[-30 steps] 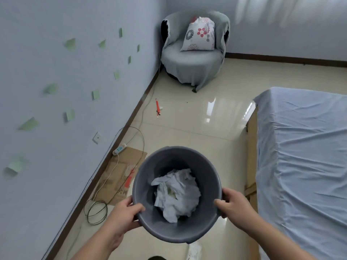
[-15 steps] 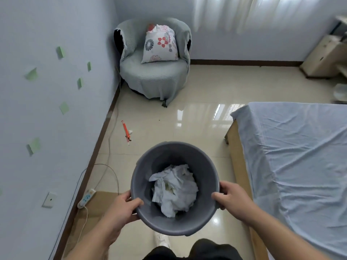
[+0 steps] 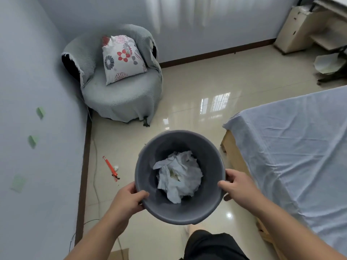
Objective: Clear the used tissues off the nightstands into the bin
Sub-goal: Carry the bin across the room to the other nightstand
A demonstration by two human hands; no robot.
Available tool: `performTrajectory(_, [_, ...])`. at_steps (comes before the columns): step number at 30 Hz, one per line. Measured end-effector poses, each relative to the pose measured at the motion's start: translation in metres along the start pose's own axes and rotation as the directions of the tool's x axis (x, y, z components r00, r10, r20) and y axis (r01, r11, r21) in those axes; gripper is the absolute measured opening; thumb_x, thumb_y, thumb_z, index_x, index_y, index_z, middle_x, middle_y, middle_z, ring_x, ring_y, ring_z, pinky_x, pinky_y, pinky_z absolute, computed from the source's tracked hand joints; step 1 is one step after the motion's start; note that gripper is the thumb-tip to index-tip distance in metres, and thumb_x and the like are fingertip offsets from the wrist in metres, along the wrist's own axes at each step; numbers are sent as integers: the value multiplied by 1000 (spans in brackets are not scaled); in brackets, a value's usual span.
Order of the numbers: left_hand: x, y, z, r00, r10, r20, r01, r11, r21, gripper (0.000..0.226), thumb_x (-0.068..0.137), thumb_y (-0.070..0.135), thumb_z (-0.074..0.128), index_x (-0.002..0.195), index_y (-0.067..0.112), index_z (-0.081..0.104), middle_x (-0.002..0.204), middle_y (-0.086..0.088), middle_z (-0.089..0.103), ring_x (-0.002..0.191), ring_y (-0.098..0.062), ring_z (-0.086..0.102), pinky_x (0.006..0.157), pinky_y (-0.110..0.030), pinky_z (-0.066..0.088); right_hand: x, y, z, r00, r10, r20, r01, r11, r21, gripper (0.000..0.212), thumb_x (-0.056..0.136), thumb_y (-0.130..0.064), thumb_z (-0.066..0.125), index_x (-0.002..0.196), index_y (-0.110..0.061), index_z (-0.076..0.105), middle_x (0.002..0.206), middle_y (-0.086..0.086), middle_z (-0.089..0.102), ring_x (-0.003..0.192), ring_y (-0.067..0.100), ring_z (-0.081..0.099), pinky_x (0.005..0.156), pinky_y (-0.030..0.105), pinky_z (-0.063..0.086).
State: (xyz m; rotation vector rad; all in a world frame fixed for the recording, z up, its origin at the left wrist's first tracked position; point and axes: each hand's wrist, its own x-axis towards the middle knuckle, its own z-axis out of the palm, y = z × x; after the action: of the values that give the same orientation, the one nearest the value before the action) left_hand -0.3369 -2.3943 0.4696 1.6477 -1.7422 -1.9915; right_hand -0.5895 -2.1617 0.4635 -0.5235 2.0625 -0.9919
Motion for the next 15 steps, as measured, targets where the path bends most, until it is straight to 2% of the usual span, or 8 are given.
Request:
performTrajectory(3, [47, 44, -2, 999, -29, -29, 29, 1000, -5, 26, 92, -2, 65, 104, 19, 75, 95, 0, 84, 85, -20, 81, 66, -31, 65, 62, -27, -9, 998, 65, 10, -65, 997, 35, 13, 83, -14, 62, 83, -18, 75, 74, 1, 75, 65, 18, 73, 59, 40, 65])
performTrajectory(8, [116, 121, -10, 998, -34, -58, 31, 998, -59, 24, 93, -1, 64, 104, 18, 74, 93, 1, 84, 84, -20, 81, 65, -29, 65, 164, -101, -46, 999, -28, 23, 29, 999, -41, 12, 75, -23, 61, 72, -14, 67, 66, 4, 71, 64, 25, 71, 69, 53, 64])
performTrajectory(11, [165, 165, -10, 997, -26, -77, 17, 994, -106, 24, 91, -3, 63, 103, 15, 75, 91, -3, 83, 82, -22, 81, 64, -29, 64, 221, -138, -64, 998, -62, -32, 59, 995, -78, 16, 70, -32, 58, 72, -16, 61, 63, 4, 66, 58, 11, 60, 65, 47, 60])
performTrajectory(13, [203, 193, -9, 998, -24, -64, 15, 991, -133, 27, 90, -5, 63, 103, 13, 76, 92, -6, 83, 82, -24, 81, 63, -29, 64, 258, -154, -72, 998, -34, -61, 30, 997, -69, 20, 68, -37, 55, 74, -20, 64, 63, 1, 66, 59, 9, 57, 63, 43, 55])
performTrajectory(15, [246, 220, -6, 999, -21, -34, 16, 989, -144, 30, 88, -7, 63, 105, 12, 78, 97, -9, 83, 85, -26, 81, 63, -30, 64, 295, -163, -78, 995, 32, -89, -34, 999, -29, 26, 68, -37, 55, 78, -16, 66, 65, 1, 66, 62, 11, 55, 62, 40, 50])
